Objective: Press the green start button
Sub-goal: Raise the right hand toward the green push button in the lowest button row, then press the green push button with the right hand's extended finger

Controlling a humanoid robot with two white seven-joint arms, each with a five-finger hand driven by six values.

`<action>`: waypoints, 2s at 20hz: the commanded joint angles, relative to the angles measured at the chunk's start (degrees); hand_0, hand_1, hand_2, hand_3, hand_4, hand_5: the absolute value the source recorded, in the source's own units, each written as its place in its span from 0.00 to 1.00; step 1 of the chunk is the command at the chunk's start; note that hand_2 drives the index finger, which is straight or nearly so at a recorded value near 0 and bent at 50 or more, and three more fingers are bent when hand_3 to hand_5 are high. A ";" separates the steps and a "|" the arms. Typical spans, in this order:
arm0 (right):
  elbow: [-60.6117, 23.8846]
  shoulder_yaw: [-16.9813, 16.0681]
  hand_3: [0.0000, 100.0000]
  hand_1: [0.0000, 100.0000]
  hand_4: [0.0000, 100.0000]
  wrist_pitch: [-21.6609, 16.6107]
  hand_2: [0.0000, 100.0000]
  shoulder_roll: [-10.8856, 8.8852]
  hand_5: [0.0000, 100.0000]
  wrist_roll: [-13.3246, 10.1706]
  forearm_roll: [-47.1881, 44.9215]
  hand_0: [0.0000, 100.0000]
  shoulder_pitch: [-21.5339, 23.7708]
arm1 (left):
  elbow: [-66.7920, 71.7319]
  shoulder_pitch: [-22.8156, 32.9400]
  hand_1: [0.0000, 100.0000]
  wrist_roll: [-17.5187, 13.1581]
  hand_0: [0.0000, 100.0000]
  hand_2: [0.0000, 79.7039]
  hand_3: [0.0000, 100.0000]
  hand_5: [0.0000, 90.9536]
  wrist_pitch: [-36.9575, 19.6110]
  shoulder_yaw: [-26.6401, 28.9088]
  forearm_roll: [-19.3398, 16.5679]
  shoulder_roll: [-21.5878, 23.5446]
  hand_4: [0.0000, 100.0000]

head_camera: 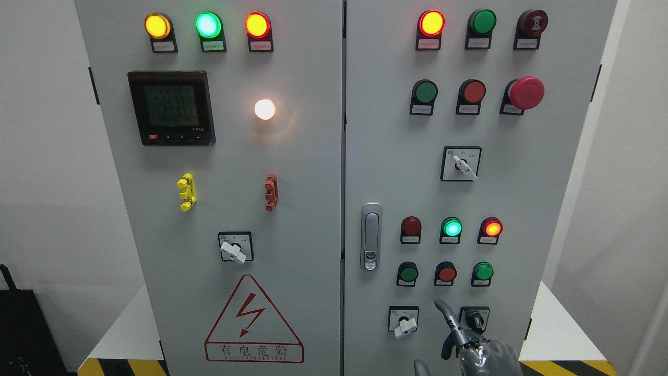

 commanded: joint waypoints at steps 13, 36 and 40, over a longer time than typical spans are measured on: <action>5.91 2.93 0.72 0.34 0.80 1.18 0.00 0.30 0.92 -0.07 2.53 0.48 -5.19 | -0.04 0.02 0.56 -0.01 0.12 0.00 0.00 0.00 -0.04 0.00 -0.01 0.00 0.00; 11.62 0.99 0.73 0.34 0.81 1.09 0.00 0.13 0.92 -0.16 1.74 0.51 -10.29 | -0.04 0.02 0.56 -0.01 0.12 0.00 0.00 0.00 -0.04 0.00 -0.01 0.00 0.00; 12.15 0.99 0.73 0.34 0.81 1.00 0.00 0.13 0.92 -0.16 0.95 0.51 -10.38 | -0.04 0.02 0.56 -0.01 0.12 0.00 0.00 0.00 -0.04 0.00 -0.01 0.00 0.00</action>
